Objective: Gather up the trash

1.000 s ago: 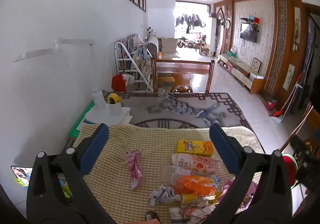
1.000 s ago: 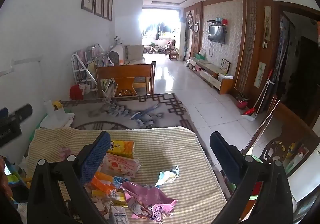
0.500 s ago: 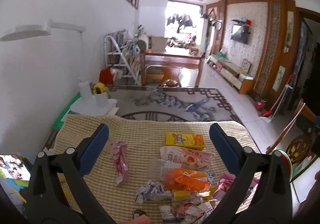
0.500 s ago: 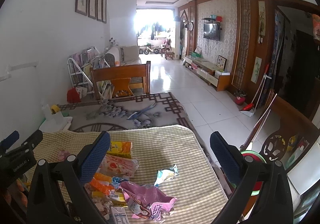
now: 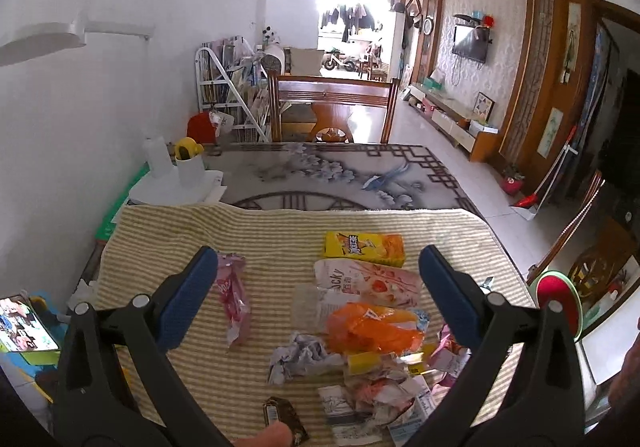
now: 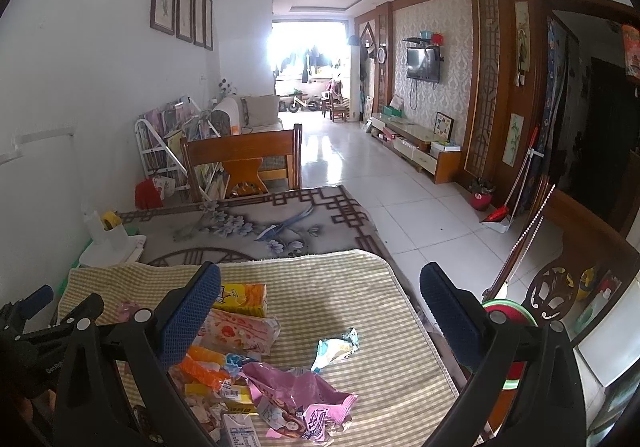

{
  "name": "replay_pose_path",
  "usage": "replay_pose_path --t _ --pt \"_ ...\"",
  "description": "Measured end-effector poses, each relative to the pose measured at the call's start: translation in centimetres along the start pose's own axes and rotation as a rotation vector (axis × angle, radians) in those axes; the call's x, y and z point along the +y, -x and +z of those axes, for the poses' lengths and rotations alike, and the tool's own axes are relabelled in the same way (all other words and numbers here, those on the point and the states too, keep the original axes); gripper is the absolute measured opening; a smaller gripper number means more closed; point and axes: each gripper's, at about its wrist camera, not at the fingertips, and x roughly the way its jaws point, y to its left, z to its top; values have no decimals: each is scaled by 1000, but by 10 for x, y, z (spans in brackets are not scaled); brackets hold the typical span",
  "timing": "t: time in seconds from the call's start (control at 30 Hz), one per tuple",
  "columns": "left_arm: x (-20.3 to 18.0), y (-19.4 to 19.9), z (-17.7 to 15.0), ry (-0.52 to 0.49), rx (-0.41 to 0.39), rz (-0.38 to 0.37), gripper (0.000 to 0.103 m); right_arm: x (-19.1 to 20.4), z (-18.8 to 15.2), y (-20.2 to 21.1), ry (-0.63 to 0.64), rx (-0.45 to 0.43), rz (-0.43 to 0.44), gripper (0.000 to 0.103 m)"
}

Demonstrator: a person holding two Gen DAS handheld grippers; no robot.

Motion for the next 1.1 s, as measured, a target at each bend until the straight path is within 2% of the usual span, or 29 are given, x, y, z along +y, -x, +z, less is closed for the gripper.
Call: replay_pose_path --t 0.13,0.3,1.1 --pt "3 -2 1 6 12 -5 99 -1 -2 0 -1 0 -3 96" --pt "3 -4 0 24 28 -46 99 1 -2 -1 2 8 -6 96" --pt "-4 4 6 -8 4 -18 99 1 -7 -12 10 40 8 96"
